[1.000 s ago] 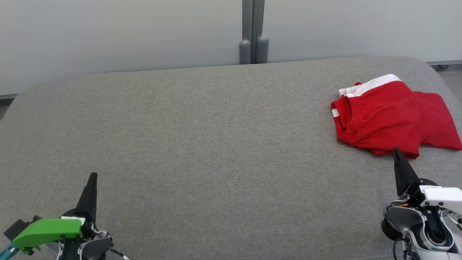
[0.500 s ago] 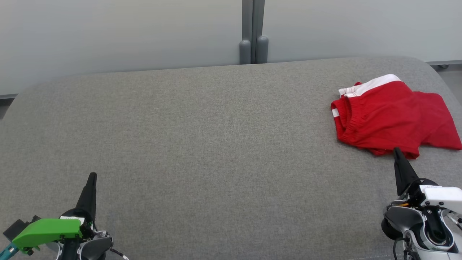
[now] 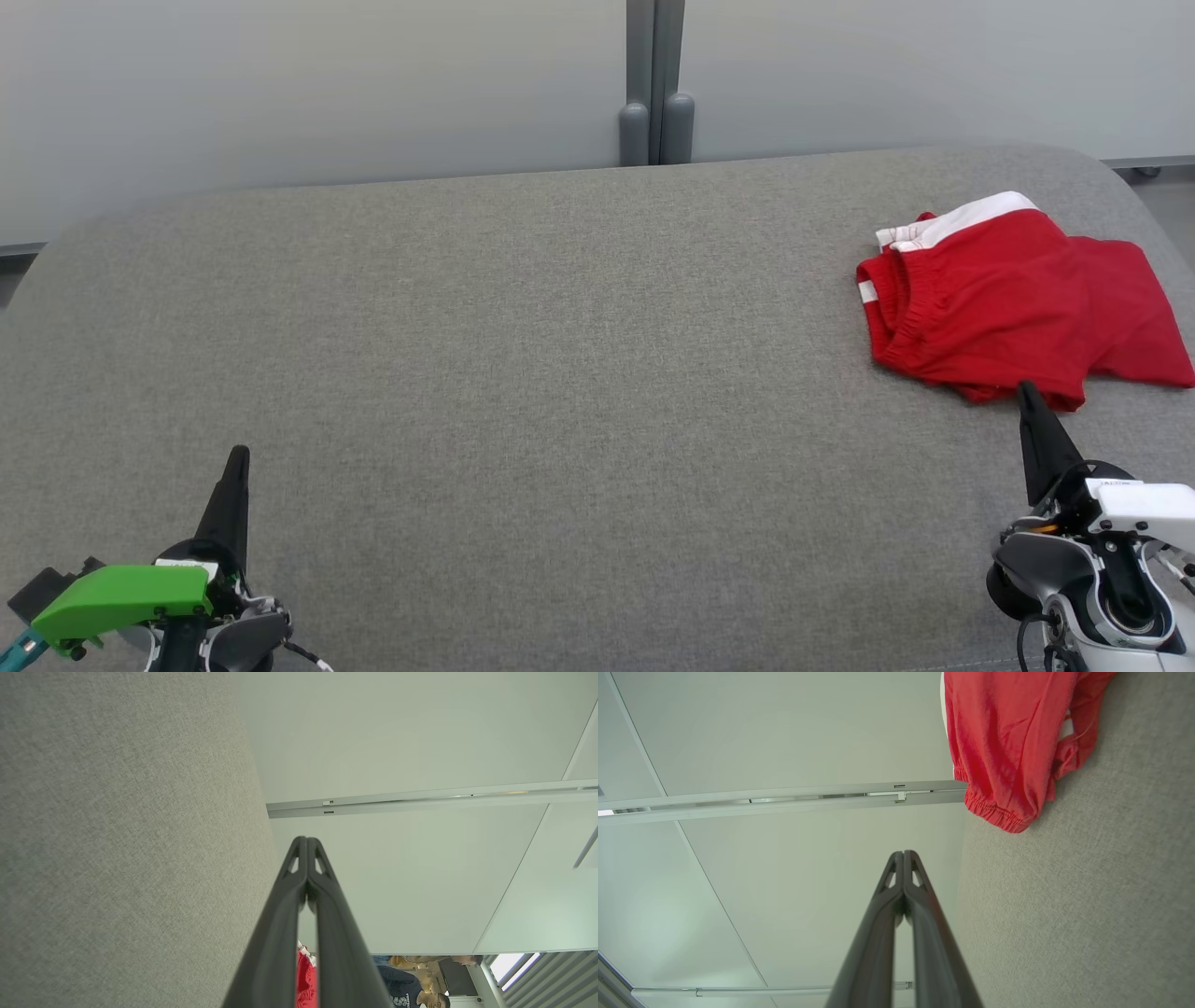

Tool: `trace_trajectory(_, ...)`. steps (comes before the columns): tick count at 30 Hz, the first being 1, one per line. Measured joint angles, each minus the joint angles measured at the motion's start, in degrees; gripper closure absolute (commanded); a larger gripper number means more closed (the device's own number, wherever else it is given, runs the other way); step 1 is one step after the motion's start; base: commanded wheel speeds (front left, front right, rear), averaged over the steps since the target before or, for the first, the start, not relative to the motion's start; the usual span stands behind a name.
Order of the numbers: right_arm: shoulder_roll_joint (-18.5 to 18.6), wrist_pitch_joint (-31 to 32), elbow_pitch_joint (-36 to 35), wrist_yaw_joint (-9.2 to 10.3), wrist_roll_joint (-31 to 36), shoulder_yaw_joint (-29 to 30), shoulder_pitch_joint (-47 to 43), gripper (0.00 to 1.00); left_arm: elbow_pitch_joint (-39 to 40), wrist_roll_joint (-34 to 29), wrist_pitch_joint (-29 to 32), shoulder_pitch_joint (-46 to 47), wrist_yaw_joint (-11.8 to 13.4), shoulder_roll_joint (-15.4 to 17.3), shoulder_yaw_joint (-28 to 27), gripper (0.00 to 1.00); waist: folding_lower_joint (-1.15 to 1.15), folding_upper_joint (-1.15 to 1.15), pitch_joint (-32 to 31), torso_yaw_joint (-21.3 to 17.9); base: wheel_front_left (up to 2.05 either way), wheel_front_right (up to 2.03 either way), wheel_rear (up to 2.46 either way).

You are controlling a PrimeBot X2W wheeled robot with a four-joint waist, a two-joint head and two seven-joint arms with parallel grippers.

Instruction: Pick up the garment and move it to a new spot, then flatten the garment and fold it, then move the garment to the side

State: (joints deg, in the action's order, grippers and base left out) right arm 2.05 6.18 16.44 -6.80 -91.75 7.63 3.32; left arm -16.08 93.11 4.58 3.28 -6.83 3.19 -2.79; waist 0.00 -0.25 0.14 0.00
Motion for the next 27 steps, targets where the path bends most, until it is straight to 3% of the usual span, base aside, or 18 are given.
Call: trace_trajectory(27, 0.0, 0.0, -0.1, 0.00, 0.0, 0.0, 0.0, 1.00, 0.0, 0.0, 0.3, 0.0, 0.0, 0.0, -0.1, 1.00, 0.00, 0.00, 0.0, 0.0, 0.00, 0.00, 0.00)
